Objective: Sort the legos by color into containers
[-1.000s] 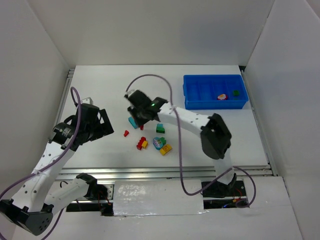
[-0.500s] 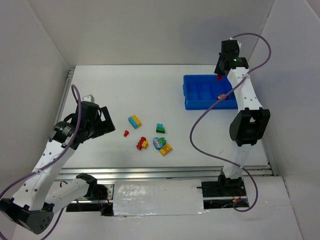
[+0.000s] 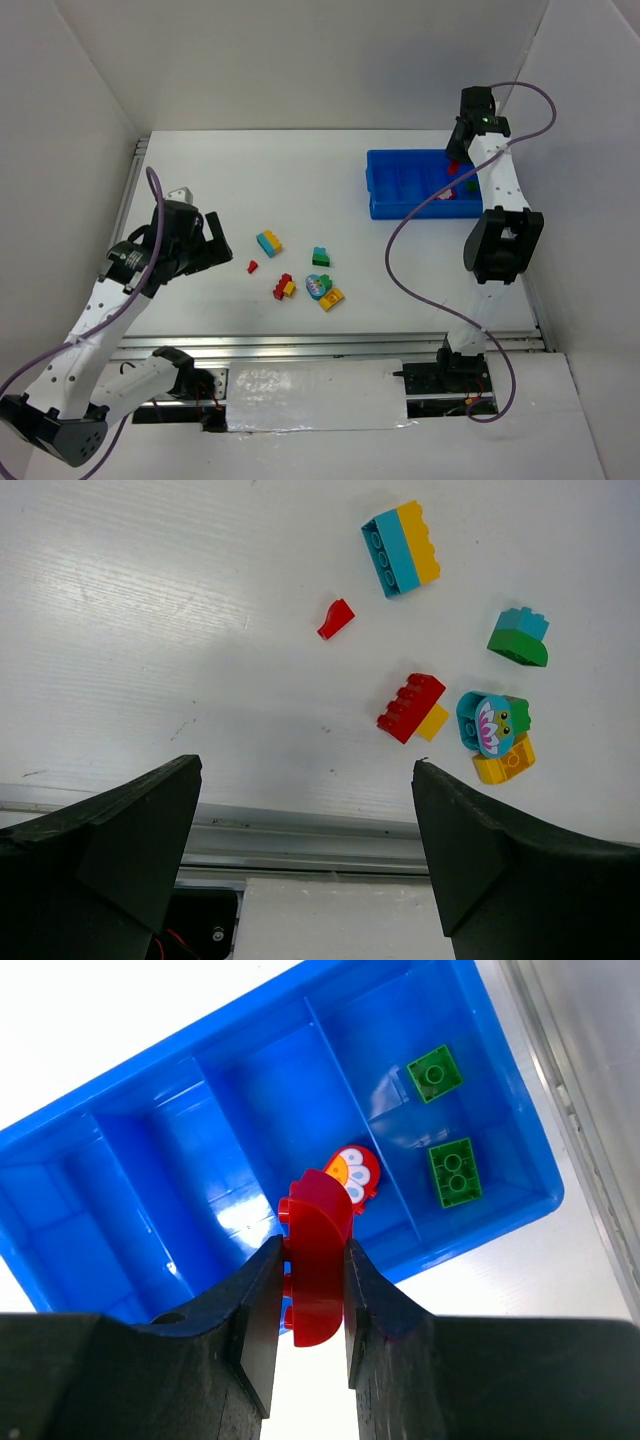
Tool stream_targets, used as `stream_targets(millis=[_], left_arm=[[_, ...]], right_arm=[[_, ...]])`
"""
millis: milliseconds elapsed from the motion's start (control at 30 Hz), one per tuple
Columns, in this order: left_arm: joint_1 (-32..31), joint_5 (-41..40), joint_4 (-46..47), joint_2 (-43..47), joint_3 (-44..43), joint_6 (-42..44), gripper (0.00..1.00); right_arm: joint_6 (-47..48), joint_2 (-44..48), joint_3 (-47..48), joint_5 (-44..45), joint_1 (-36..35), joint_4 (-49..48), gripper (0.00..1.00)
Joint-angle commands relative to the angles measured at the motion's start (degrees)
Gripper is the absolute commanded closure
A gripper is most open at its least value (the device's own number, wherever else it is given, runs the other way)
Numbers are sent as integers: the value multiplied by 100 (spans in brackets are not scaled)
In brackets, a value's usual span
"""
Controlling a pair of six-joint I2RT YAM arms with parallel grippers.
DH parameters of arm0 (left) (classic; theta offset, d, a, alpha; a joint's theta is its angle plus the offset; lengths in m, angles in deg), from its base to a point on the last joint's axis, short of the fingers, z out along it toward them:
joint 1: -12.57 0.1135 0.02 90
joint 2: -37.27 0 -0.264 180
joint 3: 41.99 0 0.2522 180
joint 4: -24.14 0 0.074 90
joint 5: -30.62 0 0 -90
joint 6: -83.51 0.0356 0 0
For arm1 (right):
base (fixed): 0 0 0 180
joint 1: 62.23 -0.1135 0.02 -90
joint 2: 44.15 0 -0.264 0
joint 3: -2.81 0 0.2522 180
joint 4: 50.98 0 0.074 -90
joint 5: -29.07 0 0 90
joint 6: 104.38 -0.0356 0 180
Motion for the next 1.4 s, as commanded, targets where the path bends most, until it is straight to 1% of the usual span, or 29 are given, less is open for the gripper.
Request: stream_targets(millis=[0, 300, 800, 933, 967, 1033, 1367], left_arm=[[30, -56, 120, -43, -160, 166, 0], [30, -118, 23, -192, -221, 219, 1], [30, -171, 5, 1, -98, 122, 1], [30, -153, -12, 19, -72, 105, 1], [30, -144, -12, 10, -63, 105, 0], [30, -109, 14, 10, -46, 105, 1], [30, -21, 102, -25, -19, 114, 0]], right_arm=[[-58, -23, 164, -53, 21, -72, 100], [-110, 416, -635, -334, 57, -494, 100], [-189, 513, -786, -527, 83, -503, 100], [-50, 557, -786, -1027, 92, -503, 100], [64, 601, -812, -1716, 92, -598, 100], [110, 645, -838, -2204, 65, -643, 100], [4, 716, -873, -1978, 65, -661, 100]])
